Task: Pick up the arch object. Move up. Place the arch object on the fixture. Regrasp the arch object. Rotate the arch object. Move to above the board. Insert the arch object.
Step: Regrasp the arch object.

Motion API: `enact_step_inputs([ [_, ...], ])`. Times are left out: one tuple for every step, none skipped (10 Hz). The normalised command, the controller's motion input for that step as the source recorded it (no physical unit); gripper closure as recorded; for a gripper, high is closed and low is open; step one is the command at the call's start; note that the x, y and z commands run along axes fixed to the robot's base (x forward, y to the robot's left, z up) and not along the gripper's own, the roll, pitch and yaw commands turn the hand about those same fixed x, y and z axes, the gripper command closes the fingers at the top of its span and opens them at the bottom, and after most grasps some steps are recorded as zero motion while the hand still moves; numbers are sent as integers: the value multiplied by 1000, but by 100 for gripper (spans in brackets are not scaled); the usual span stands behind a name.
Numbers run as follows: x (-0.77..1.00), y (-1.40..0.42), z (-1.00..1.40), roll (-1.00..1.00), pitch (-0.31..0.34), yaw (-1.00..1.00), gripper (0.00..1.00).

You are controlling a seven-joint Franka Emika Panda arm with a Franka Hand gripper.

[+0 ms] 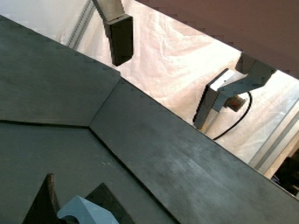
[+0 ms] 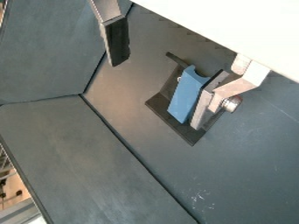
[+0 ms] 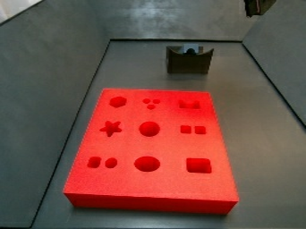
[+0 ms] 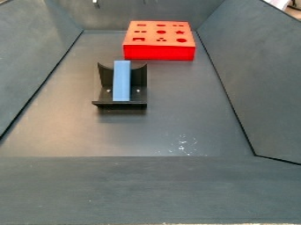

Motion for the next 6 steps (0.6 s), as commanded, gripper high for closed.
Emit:
enact_step_inputs([
  [196, -50, -28, 185, 26, 143, 0],
  [195, -49, -28, 183, 28, 131, 0],
  [190, -48, -31, 178, 34, 119, 0],
  [188, -47, -32, 175, 38, 114, 0],
  [182, -48, -34, 168, 45, 110, 0],
  [178, -49, -34, 164, 49, 110, 0],
])
